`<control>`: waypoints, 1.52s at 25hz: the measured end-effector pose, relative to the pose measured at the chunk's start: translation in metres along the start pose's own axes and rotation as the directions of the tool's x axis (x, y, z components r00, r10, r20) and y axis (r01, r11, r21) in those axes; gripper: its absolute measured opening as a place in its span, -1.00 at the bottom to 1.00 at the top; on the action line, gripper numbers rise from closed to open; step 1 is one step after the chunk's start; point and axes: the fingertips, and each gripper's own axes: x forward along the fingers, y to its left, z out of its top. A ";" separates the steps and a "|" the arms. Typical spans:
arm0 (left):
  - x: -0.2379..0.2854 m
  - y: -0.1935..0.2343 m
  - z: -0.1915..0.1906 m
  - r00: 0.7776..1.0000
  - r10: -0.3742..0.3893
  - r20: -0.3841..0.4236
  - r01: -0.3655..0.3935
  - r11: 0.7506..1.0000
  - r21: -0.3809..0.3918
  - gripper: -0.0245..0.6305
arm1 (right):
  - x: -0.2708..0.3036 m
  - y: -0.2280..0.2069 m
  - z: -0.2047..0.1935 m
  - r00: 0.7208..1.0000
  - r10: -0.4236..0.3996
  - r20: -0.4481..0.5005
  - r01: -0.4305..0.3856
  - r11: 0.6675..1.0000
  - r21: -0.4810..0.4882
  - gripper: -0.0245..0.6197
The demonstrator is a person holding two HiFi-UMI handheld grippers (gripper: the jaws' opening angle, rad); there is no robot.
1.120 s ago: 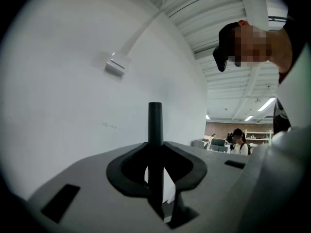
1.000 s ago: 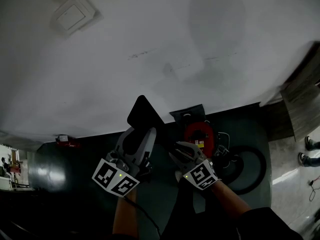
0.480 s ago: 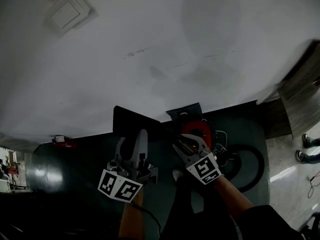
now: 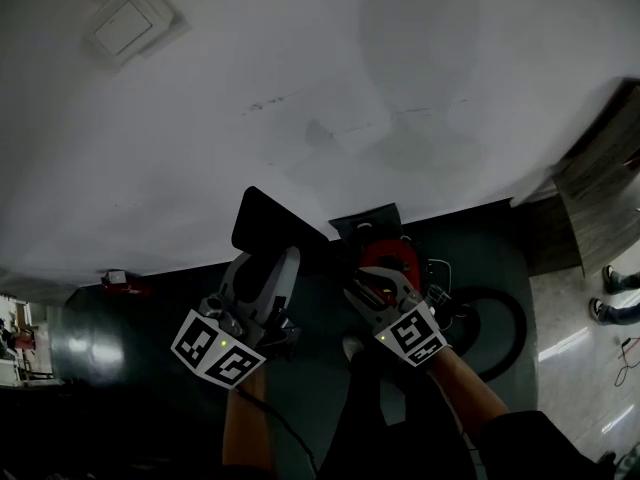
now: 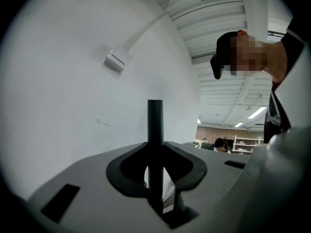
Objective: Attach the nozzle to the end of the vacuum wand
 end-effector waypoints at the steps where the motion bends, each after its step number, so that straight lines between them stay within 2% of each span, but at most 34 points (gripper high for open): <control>1: 0.001 -0.001 0.000 1.000 -0.030 -0.009 0.030 1.000 0.002 -0.66 | 0.000 0.000 0.000 1.000 0.008 -0.001 -0.008 1.000 -0.001 -0.48; 6: -0.001 0.002 0.000 0.989 -0.146 -0.022 0.145 0.988 -0.050 -0.66 | -0.002 0.006 0.000 0.998 0.064 0.001 -0.064 0.998 -0.014 -0.47; 8: 0.000 0.004 -0.001 0.985 -0.170 -0.035 0.167 0.984 -0.063 -0.66 | -0.002 0.007 0.000 0.997 0.075 -0.003 -0.075 0.997 -0.019 -0.47; 10: 0.003 0.007 0.000 0.986 -0.160 -0.048 0.157 0.986 -0.063 -0.66 | -0.001 0.006 -0.001 0.997 0.072 -0.009 -0.073 0.997 -0.023 -0.47; 12: 0.007 0.008 0.000 0.993 -0.106 -0.056 0.103 0.993 -0.053 -0.66 | 0.001 0.005 -0.001 0.998 0.057 -0.017 -0.057 0.998 -0.023 -0.47; 15: 0.012 0.010 0.000 0.998 0.037 -0.050 -0.038 0.999 -0.022 -0.67 | 0.005 0.005 -0.002 0.999 0.020 -0.028 -0.020 1.000 -0.017 -0.48; 18: 0.011 0.014 -0.002 0.982 0.191 -0.009 -0.191 0.982 0.011 -0.67 | 0.010 0.006 -0.005 0.998 -0.039 -0.048 0.039 0.999 -0.005 -0.48; 21: 0.007 0.009 -0.003 0.966 0.258 0.025 -0.259 0.964 0.056 -0.67 | 0.014 0.007 -0.009 0.994 -0.084 -0.071 0.085 0.996 0.010 -0.47; 23: 0.004 0.008 -0.004 0.974 0.226 0.017 -0.227 0.973 0.048 -0.67 | 0.015 0.008 -0.009 0.995 -0.075 -0.068 0.076 0.997 0.009 -0.48; 27: 0.000 0.011 -0.006 0.998 0.044 -0.033 -0.044 0.999 -0.011 -0.66 | 0.013 0.013 -0.008 0.999 -0.022 -0.039 0.022 1.000 -0.004 -0.48; 29: -0.003 0.009 -0.007 0.998 -0.056 -0.035 0.055 0.998 -0.023 -0.66 | 0.012 0.018 -0.007 1.000 0.008 -0.025 -0.008 1.000 -0.007 -0.48; 31: -0.005 0.007 -0.007 0.993 -0.114 -0.023 0.114 0.993 -0.027 -0.66 | 0.012 0.020 -0.005 0.999 0.027 -0.020 -0.028 1.000 -0.011 -0.48; 33: -0.006 0.012 -0.008 0.995 -0.103 0.001 0.103 0.994 -0.035 -0.66 | 0.014 0.016 -0.005 1.000 0.017 -0.024 -0.017 1.000 -0.009 -0.48; 38: -0.002 0.019 -0.009 0.998 0.048 0.027 -0.047 0.998 -0.033 -0.67 | 0.016 0.011 -0.007 0.998 -0.026 -0.048 0.025 1.000 -0.007 -0.48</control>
